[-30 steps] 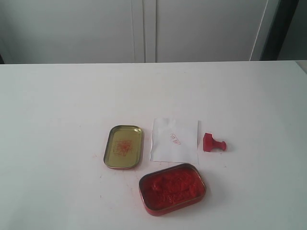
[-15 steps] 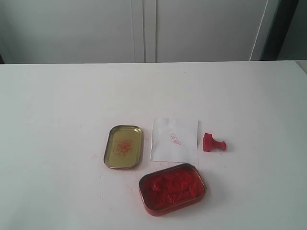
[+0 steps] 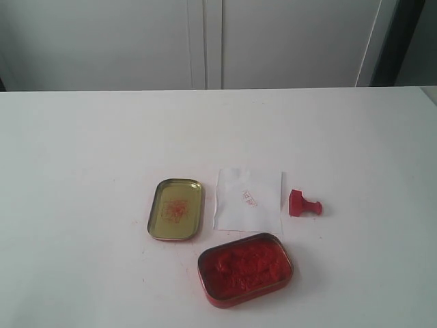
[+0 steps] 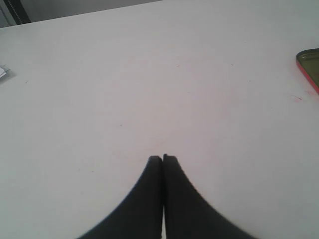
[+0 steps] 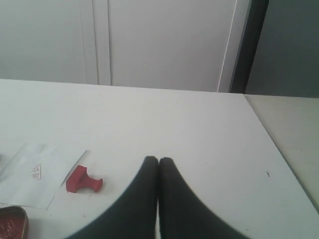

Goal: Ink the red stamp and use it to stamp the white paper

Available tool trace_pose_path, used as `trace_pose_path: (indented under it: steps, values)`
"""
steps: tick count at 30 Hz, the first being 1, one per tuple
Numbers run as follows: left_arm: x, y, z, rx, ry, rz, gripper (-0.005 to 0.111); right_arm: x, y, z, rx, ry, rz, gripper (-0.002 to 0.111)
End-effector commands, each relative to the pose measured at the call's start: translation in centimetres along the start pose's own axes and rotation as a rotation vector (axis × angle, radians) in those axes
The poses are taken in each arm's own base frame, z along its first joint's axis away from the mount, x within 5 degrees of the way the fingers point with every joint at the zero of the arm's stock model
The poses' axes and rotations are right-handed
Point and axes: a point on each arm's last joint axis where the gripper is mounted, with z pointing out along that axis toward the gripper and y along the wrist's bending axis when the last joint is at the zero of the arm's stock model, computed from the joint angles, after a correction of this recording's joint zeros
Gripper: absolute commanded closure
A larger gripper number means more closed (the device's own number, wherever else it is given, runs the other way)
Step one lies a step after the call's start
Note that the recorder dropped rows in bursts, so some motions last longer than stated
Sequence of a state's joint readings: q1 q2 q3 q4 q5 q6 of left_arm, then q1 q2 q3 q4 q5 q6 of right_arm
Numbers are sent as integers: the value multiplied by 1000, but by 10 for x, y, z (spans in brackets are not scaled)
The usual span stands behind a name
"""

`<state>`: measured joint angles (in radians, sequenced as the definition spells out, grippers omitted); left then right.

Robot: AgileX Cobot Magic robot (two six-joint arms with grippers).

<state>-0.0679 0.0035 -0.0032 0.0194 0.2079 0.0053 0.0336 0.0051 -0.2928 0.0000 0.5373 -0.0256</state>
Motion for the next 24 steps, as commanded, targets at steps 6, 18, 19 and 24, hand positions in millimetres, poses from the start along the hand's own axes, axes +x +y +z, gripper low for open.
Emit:
trace_pose_path:
  steps: [6, 18, 19, 24]
  values:
    - [1, 0, 0, 1, 1, 0, 107, 32, 1, 18, -3, 22, -11, 108]
    - [1, 0, 0, 1, 1, 0, 107, 74, 2, 33, -4, 99, -11, 108]
    - [1, 0, 0, 1, 1, 0, 107, 74, 2, 33, -4, 99, -11, 108]
    - [1, 0, 0, 1, 1, 0, 107, 74, 2, 33, -4, 99, -11, 108]
